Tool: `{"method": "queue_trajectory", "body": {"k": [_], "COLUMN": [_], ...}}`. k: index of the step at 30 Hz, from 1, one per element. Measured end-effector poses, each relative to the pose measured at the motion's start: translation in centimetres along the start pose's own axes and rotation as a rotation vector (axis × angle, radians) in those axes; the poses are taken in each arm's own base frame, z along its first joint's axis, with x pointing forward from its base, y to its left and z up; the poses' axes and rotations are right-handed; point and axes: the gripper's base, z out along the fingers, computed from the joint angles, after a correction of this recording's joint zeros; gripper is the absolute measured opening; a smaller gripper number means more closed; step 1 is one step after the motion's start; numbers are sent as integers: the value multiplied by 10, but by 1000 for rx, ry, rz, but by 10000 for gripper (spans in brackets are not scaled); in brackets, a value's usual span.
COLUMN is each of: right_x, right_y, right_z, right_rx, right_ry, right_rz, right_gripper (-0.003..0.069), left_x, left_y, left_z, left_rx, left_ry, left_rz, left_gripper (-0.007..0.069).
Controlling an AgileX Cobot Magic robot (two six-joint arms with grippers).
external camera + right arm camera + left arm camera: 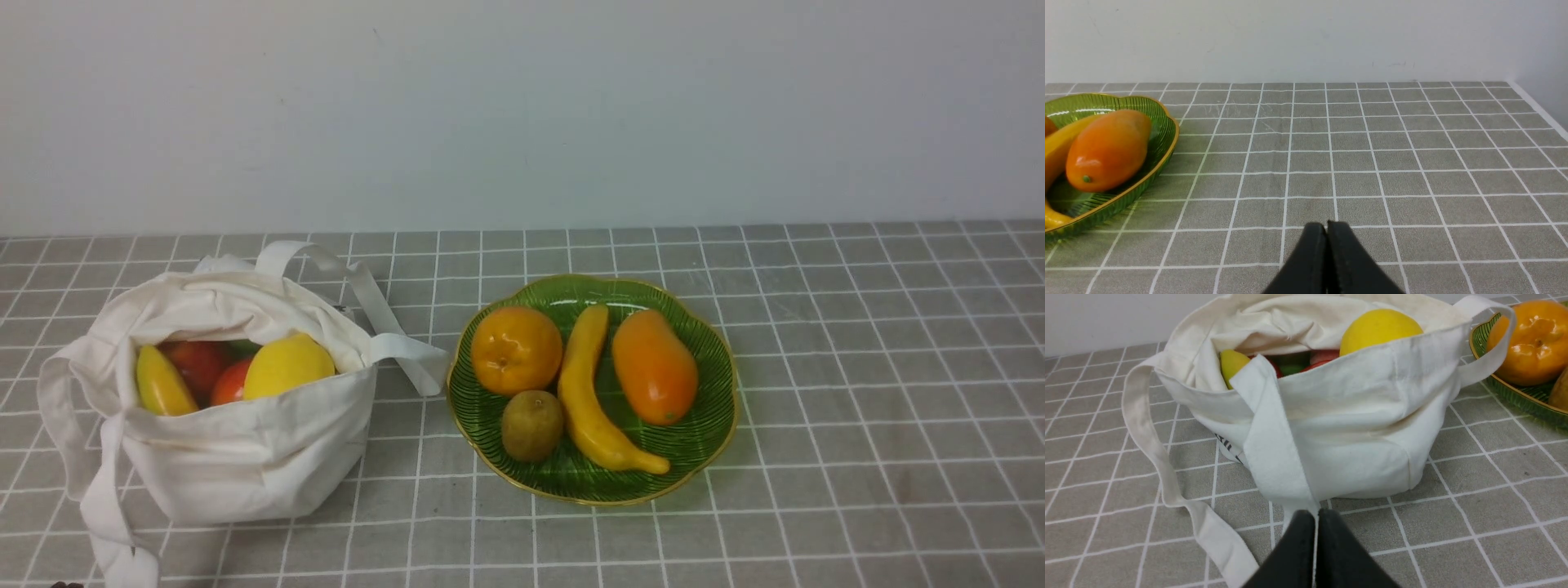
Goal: Take the fruit out of the bag on the grey coffee tablecloth and place them on the plate.
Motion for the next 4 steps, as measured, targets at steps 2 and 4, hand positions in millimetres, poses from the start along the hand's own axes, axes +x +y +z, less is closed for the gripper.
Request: {"method": "queue_trajectory", "body": {"k": [2,4], "right_x": [0,0], "right_y": [0,0], "right_z": [0,0], "right_rx": [0,0], "right_ry": [0,0], "right_rz": [0,0], "right_gripper": [-15,-15], "left_x": [0,0], "left_y": [0,0], "left_z": [0,0], "left_rx": [0,0], "left_ry": [0,0], "left_rz": [0,0], "left_gripper": [-8,-8]}}
